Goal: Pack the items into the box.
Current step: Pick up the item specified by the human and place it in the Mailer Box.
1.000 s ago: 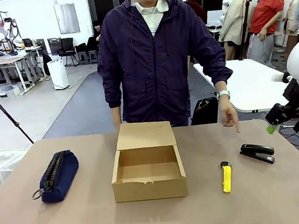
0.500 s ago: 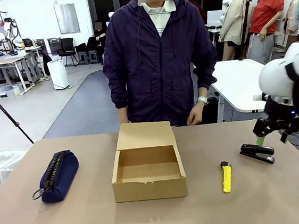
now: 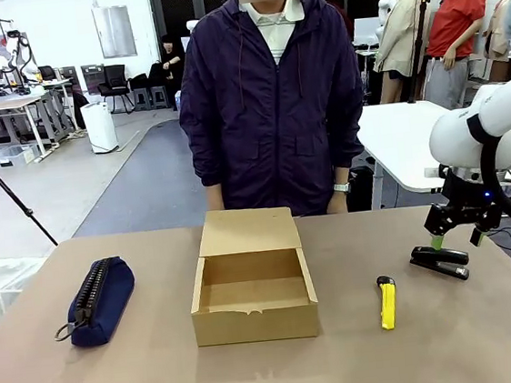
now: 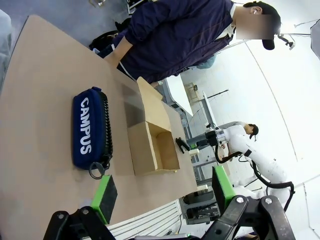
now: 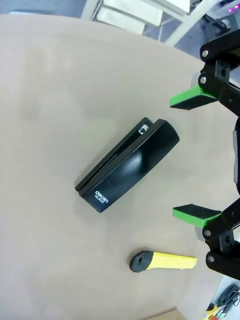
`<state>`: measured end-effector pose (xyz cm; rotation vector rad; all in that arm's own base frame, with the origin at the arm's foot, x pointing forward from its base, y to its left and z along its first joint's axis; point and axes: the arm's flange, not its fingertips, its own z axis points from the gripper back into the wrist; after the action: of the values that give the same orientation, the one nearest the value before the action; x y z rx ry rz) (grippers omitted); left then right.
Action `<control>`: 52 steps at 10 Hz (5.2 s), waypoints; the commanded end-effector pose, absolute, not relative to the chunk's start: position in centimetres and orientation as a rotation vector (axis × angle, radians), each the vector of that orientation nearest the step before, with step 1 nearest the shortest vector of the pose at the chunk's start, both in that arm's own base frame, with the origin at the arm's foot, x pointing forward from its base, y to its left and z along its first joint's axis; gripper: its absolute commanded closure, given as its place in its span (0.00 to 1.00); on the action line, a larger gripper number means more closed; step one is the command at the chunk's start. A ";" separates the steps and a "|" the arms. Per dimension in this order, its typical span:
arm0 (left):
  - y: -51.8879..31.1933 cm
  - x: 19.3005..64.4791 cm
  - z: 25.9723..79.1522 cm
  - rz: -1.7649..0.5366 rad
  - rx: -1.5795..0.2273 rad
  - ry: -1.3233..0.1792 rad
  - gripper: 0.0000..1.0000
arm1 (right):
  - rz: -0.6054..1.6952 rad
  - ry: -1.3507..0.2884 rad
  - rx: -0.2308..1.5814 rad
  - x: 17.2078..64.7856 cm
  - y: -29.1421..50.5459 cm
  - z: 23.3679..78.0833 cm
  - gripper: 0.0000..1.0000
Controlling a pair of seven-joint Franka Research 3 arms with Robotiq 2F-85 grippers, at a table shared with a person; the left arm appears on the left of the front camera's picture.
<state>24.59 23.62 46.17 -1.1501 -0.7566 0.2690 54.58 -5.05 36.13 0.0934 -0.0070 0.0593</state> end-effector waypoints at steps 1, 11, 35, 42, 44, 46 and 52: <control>23.7 24.6 46.3 0.258 -1.166 -0.779 0.00 | 0.329 -0.023 0.107 55.3 -4.8 35.8 0.00; 23.7 24.6 46.3 0.258 -1.166 -0.779 0.00 | 0.796 -0.130 0.034 56.5 -3.9 33.3 0.00; 23.7 24.6 46.3 0.258 -1.166 -0.779 0.00 | 0.716 -0.023 0.142 51.7 -6.5 43.9 1.00; 23.7 24.6 46.3 0.258 -1.166 -0.779 0.00 | 0.659 -0.011 0.197 42.4 -7.9 51.8 1.00; 23.7 24.6 46.3 0.258 -1.166 -0.779 0.00 | 0.659 -0.011 0.197 42.4 -7.9 51.8 1.00; 23.7 24.6 46.3 0.258 -1.166 -0.779 0.00 | 0.684 -0.070 0.182 42.6 -5.1 52.3 1.00; 23.7 24.6 46.3 0.258 -1.166 -0.779 0.00 | 1.307 -0.205 0.059 50.9 22.9 56.7 1.00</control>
<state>24.57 23.63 46.20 -1.1504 -0.7570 0.2687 47.87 22.62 56.47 0.0829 -0.1829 1.2418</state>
